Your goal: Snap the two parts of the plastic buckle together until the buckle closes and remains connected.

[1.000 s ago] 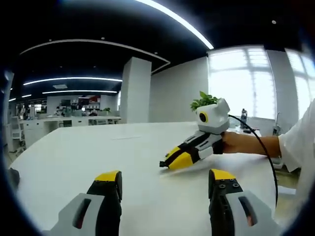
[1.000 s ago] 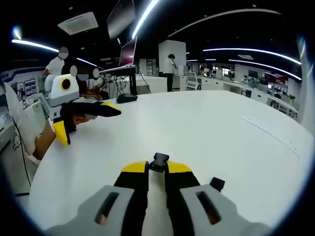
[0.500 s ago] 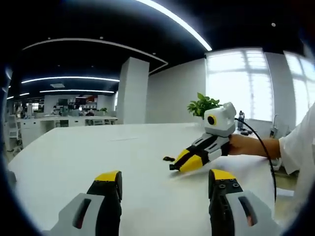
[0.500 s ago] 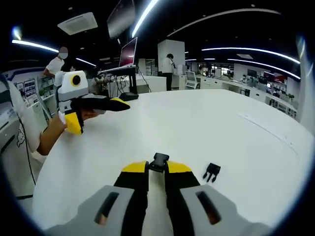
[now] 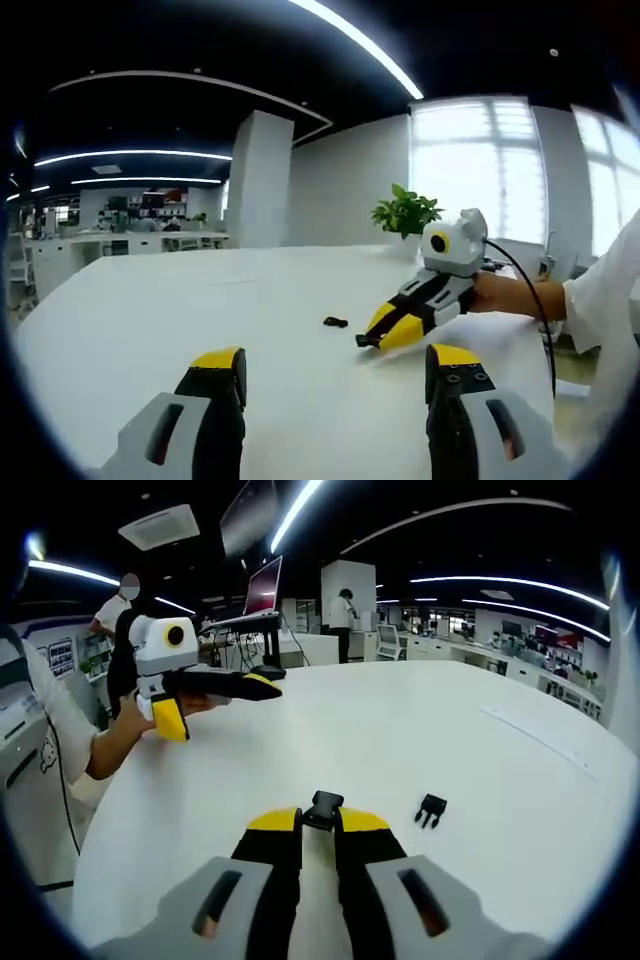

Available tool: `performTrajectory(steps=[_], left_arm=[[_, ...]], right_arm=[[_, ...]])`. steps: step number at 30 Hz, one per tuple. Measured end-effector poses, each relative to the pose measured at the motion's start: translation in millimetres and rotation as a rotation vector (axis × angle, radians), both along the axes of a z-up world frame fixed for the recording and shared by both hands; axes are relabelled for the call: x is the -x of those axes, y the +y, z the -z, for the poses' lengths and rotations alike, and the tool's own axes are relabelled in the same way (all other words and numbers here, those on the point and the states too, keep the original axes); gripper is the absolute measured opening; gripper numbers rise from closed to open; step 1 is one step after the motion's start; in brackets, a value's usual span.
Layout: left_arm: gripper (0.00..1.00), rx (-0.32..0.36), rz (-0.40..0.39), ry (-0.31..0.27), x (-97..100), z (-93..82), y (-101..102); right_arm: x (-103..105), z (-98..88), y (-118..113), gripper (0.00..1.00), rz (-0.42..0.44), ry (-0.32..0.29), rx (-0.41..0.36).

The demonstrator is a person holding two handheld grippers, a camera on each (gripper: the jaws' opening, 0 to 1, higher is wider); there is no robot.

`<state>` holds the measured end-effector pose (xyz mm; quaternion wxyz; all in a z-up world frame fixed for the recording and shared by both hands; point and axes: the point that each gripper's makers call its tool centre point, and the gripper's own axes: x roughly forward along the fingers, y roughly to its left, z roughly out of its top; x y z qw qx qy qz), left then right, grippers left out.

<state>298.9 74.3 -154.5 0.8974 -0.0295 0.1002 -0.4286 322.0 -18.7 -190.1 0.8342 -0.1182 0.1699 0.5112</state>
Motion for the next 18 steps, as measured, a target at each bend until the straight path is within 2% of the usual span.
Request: performTrajectory(steps=[4,10,18], left_arm=[[0.75,0.017,0.018,0.009,-2.3,-2.2,0.2],[0.75,0.002,0.025,0.002,-7.2,-4.3,3.7],[0.76,-0.005,0.000,-0.004,-16.5,-2.8,10.9]], right_arm=[[1.3,0.1,-1.6,0.12,0.000,-0.001,0.001],[5.5,0.7,-2.5,0.12,-0.004,0.000,-0.001],[9.8,1.2,-8.2,0.12,0.002,0.001,-0.003]])
